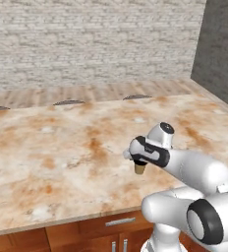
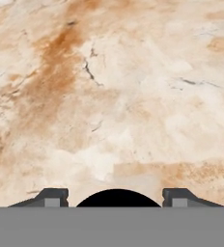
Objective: Move the drinks to the dining counter.
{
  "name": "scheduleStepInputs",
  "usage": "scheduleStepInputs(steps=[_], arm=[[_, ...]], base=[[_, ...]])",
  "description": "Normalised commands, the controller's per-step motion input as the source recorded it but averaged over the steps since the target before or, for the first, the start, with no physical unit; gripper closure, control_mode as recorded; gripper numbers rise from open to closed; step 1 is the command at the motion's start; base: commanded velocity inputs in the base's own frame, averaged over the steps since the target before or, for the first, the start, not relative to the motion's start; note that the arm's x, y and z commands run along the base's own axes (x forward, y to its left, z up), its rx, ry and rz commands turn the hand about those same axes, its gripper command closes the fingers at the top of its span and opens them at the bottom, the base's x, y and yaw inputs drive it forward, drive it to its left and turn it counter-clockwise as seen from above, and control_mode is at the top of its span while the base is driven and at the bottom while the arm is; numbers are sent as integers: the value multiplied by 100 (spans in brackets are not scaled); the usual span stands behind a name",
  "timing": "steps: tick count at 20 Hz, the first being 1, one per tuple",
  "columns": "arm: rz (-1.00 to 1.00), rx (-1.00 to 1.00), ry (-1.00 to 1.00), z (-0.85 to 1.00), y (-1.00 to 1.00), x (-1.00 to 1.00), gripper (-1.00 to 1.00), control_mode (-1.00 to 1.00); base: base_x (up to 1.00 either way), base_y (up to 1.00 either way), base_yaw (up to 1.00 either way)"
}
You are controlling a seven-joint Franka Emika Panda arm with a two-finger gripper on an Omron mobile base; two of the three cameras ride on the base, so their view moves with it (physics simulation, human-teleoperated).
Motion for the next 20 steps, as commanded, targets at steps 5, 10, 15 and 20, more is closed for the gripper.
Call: scheduleStepInputs(steps=[5, 10, 15, 20], arm=[[0, 2, 0, -21, -7, 13, 100, -100], [0, 2, 0, -22, -2, 16, 100, -100], [0, 0, 0, -34, 0, 16, 100, -100], [0, 2, 0, -34, 0, -2, 100, -100]], base=[[0, 0, 0], [0, 0, 0], [0, 0, 0], [0, 0, 0]])
